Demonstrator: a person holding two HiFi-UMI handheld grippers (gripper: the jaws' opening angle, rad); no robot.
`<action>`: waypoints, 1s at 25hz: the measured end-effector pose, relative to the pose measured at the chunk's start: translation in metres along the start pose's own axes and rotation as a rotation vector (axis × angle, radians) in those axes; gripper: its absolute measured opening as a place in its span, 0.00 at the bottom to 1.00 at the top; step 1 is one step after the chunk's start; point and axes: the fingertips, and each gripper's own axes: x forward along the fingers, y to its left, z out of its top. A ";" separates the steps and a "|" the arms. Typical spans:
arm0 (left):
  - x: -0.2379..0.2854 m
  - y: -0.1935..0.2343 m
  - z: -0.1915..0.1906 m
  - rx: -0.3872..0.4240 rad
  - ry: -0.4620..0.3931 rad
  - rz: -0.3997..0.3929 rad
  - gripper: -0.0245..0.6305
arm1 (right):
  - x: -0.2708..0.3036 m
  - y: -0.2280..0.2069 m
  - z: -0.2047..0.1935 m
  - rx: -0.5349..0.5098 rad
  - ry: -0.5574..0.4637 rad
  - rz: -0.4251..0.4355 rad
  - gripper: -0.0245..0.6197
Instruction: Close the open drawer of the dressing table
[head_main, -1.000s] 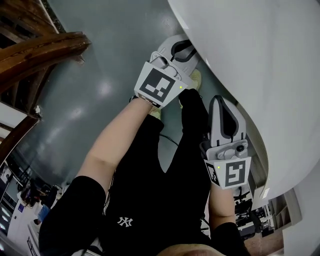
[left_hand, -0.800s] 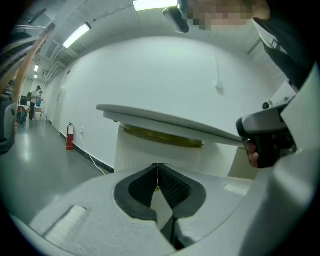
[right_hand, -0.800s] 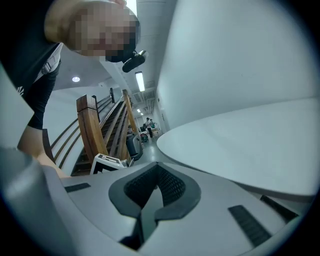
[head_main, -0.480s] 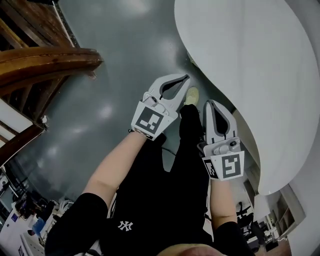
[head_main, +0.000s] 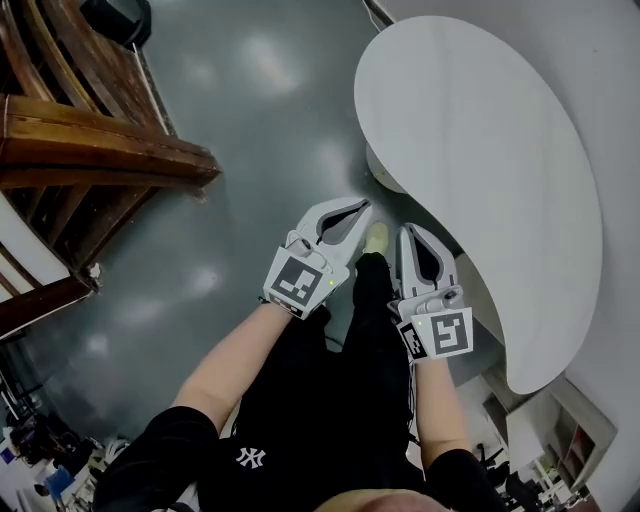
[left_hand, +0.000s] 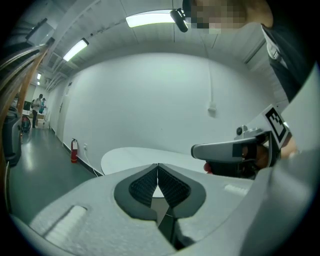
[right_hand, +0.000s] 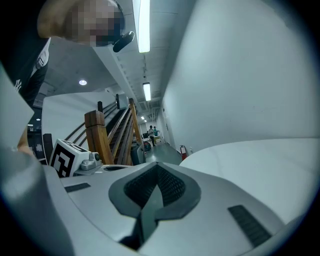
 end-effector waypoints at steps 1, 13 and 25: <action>-0.007 -0.003 0.010 0.006 -0.006 -0.003 0.05 | -0.003 0.005 0.008 -0.010 -0.007 0.000 0.06; -0.071 -0.040 0.097 0.025 -0.041 -0.034 0.05 | -0.030 0.059 0.085 -0.058 -0.050 0.010 0.06; -0.108 -0.069 0.168 0.071 -0.095 -0.059 0.05 | -0.055 0.083 0.153 -0.087 -0.109 -0.004 0.06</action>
